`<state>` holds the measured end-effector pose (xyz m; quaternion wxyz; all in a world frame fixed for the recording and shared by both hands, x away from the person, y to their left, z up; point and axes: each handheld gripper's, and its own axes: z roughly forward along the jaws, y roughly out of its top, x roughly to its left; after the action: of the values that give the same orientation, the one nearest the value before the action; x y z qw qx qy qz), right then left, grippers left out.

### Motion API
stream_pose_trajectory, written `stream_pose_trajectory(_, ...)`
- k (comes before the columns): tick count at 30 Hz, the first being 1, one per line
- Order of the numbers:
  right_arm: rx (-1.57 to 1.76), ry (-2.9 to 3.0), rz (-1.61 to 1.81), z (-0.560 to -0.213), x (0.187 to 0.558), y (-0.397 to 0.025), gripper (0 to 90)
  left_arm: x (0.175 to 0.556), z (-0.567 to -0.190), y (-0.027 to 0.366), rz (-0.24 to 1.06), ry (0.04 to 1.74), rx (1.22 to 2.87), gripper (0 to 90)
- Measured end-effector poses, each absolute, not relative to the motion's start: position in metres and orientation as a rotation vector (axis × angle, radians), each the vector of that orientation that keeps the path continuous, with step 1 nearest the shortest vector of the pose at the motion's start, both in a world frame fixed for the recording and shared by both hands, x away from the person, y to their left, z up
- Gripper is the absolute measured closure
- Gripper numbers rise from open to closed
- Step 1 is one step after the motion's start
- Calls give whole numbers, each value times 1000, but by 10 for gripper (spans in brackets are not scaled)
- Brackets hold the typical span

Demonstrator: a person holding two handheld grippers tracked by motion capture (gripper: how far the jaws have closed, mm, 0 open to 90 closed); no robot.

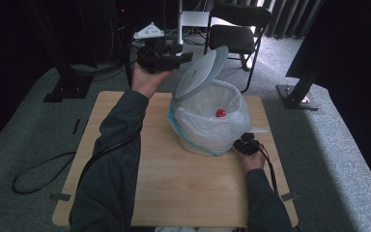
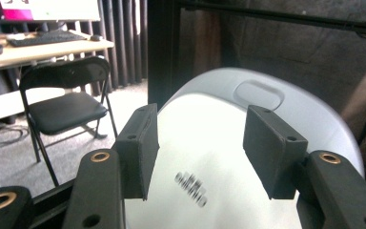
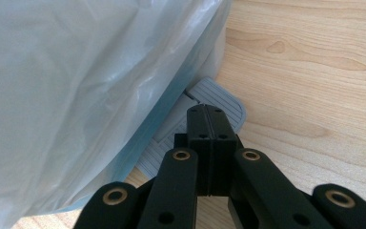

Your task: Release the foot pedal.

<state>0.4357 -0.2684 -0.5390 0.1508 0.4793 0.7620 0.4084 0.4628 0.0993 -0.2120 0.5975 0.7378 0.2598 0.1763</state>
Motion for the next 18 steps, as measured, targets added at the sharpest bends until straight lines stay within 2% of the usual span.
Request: stream_pose_trajectory(18,1379,2189,1176,-539,436,-269,900,465,-262,152,416,737,1708,434)
